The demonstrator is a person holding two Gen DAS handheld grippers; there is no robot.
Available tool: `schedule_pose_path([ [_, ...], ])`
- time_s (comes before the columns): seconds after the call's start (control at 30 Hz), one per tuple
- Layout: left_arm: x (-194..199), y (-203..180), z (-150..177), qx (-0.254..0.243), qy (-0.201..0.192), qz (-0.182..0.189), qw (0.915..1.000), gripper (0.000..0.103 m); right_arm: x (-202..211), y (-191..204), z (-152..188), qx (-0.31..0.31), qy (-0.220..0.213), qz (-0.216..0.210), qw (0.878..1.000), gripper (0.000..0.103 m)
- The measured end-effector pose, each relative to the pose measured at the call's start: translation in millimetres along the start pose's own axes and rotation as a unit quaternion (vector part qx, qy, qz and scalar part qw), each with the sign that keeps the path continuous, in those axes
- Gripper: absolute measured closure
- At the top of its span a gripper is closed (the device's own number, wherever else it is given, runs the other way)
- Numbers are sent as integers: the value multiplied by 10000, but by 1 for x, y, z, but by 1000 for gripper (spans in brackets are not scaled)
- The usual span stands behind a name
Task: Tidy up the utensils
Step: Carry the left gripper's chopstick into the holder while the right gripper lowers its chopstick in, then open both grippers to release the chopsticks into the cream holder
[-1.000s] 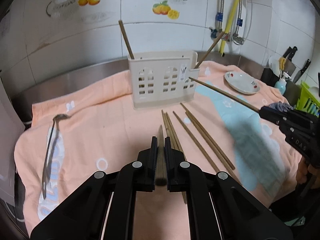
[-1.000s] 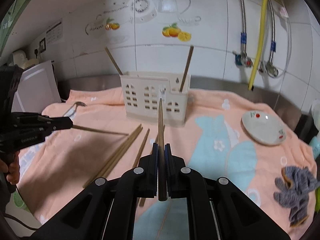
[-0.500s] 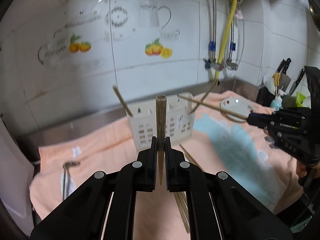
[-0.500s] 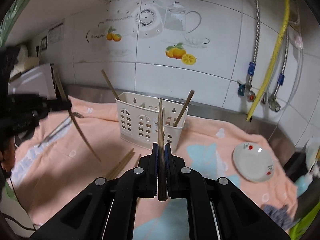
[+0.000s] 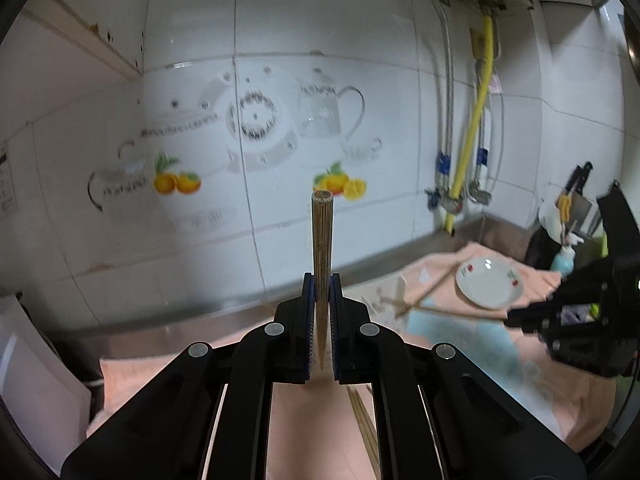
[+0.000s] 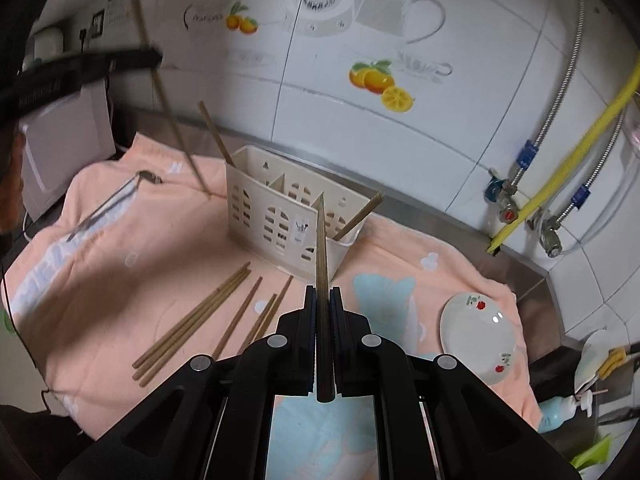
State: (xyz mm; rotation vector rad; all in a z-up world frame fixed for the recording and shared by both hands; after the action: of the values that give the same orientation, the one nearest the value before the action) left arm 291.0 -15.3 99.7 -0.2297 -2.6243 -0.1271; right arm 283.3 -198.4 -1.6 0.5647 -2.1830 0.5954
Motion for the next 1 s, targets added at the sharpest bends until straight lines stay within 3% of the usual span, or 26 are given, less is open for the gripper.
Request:
schedule_pose_path([
  [0.27,-22,15,-33,174,-86,-45,9998,97,-14,-7,-2,496,464,364,9970,96],
  [0.6,-61,22,-35,330,149,-2,9993,97,-13,-15,-37,16,17,-43,10000,96],
  [1.0,-93,28,-17,478,481,57,9977,97,-19,-21,-46,-178,-73,-152,9997,96],
])
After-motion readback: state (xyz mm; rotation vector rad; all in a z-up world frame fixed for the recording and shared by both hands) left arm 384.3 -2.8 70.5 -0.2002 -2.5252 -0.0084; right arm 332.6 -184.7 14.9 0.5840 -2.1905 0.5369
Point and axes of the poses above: each gripper's, at about its wrist camera, not at the fingertips, and x roughly against the way its jaws point, y to its left, z to its underside, the point moved 10 cm from there along -x, roughly the way its jaws point, and after that the axes turned 6 degrees about y, right-handed, at the moved point
